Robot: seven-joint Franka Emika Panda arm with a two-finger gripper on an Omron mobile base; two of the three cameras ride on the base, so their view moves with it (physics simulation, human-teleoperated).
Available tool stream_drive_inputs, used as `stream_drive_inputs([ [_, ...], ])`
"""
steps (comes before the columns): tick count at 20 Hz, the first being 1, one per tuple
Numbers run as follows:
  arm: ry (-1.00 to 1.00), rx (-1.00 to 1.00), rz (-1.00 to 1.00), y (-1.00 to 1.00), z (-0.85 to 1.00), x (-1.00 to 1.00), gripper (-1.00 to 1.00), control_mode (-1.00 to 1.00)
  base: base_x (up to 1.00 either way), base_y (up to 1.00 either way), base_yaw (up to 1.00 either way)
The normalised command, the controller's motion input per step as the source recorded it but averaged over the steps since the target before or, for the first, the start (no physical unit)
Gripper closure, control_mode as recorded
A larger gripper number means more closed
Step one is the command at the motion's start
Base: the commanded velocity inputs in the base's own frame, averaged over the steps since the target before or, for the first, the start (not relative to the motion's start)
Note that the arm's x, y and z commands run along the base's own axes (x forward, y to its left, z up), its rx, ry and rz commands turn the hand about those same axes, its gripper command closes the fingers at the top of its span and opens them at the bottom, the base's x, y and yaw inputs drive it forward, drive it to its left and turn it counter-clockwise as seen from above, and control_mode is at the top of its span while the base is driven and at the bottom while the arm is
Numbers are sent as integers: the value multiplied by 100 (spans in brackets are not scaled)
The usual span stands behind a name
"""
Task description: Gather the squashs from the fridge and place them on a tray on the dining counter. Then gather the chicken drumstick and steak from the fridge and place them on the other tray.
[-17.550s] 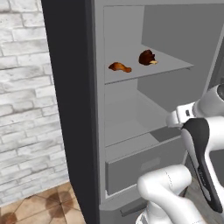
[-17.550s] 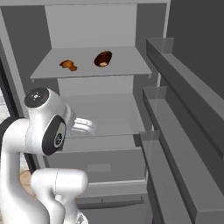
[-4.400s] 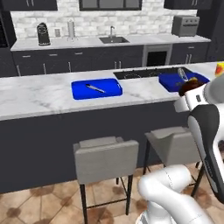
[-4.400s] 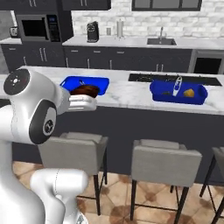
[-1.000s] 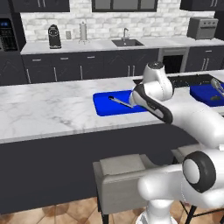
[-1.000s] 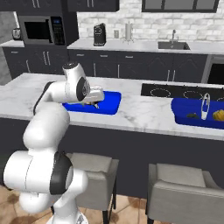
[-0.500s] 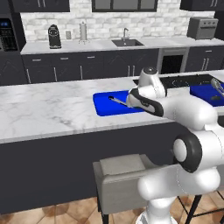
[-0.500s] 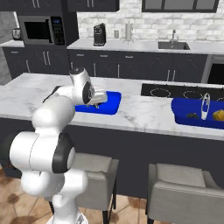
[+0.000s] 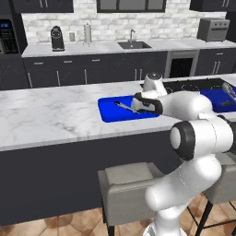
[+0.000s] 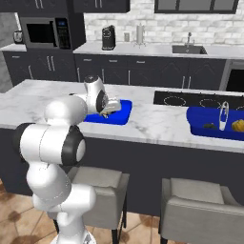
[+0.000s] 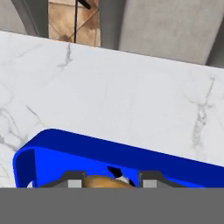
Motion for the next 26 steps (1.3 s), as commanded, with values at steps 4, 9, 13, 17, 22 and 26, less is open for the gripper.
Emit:
stream_drive_inputs([
  [4,5,0,2,-4,-18,52,100,-100,0,0,0],
  [9,6,0,1,-1,-24,48,100,-100,0,0,0],
  [13,5,0,1,0,-31,36,100,-100,0,0,0],
  [17,3,0,1,0,-30,29,100,-100,0,0,0],
  [22,3,0,1,0,-35,1,-100,-100,0,0,0],
  [26,0,0,2,-1,-23,0,-100,-100,0,0,0],
])
